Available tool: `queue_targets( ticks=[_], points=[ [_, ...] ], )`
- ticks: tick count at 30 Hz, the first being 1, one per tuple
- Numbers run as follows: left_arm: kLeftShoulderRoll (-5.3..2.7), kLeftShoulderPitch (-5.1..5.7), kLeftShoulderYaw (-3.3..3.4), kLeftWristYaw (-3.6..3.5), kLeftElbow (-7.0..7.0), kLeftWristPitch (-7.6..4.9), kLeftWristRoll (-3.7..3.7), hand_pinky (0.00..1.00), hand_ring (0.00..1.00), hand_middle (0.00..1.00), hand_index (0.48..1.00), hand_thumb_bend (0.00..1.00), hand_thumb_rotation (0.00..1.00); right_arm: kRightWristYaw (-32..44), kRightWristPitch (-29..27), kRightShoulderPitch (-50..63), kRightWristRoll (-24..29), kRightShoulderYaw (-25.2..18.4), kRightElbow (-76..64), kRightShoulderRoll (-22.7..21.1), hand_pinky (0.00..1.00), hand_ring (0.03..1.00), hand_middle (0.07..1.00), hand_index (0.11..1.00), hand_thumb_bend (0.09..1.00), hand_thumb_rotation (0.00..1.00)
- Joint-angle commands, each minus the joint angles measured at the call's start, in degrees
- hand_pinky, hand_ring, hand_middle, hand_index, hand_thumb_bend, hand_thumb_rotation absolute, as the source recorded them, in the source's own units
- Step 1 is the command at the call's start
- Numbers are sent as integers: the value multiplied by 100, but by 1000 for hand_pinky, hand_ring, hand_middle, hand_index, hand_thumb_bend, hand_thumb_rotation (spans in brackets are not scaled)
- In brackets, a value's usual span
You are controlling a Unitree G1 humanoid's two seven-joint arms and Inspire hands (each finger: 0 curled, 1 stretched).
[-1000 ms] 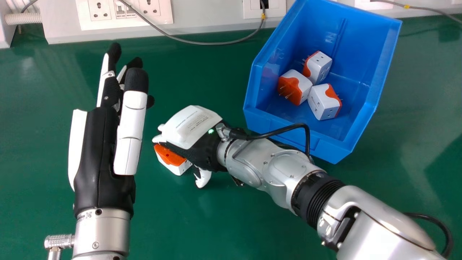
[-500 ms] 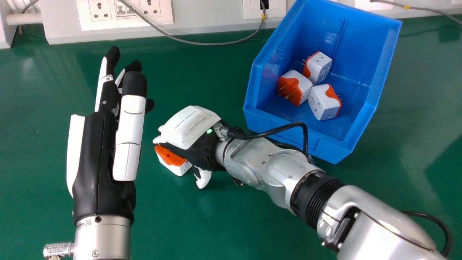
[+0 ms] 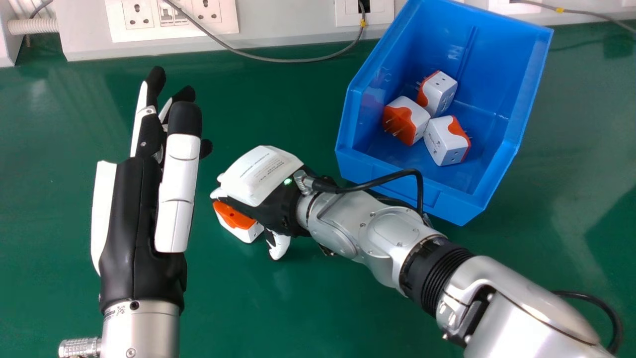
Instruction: Pick all objects and put in blue box
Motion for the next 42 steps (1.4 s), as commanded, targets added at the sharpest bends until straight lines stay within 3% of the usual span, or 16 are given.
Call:
queue_targets(
  ticks=[1, 18, 20, 21, 24, 26, 28, 33, 42],
  points=[
    [-3, 7, -28, 1, -192, 8, 51, 822, 918, 923, 972, 797, 1000, -7, 20, -7, -58, 41, -20, 14, 710, 884, 930, 852, 470, 0],
    [26, -22, 10, -17, -198, 28, 35, 817, 917, 922, 971, 799, 1000, 138, 16, -20, 27, -21, 16, -5, 677, 850, 877, 809, 504, 7],
    [30, -23, 14, -21, -205, 35, 36, 817, 917, 922, 971, 799, 1000, 145, 11, -17, 41, -38, 11, 1, 672, 840, 862, 768, 537, 9],
    [32, -26, 17, -23, -206, 39, 36, 817, 917, 922, 971, 800, 1000, 129, 2, -12, 59, -57, 21, 5, 658, 801, 812, 709, 534, 31],
    [40, -24, 24, -28, -205, 39, 34, 816, 917, 922, 970, 801, 1000, 66, -28, 34, 162, -169, 19, 3, 626, 742, 757, 651, 531, 25],
    [44, -20, 32, -33, -209, 39, 26, 815, 916, 922, 970, 803, 1000, 48, -38, 54, 192, -220, 13, 2, 462, 541, 629, 586, 530, 16],
    [46, -23, 34, -31, -198, 32, 25, 814, 916, 921, 970, 804, 1000, 6, -43, 78, 203, -238, -11, -22, 353, 411, 547, 544, 529, 10],
    [60, -21, 40, -30, -202, 27, 18, 813, 916, 921, 969, 806, 1000, -38, -86, 55, 189, -193, 2, -91, 310, 350, 473, 523, 526, 5],
    [56, -27, 50, -28, -216, 36, 0, 812, 915, 921, 969, 808, 1000, -13, -229, 1, 139, -125, 2, -192, 315, 381, 438, 518, 520, 1]
  ],
)
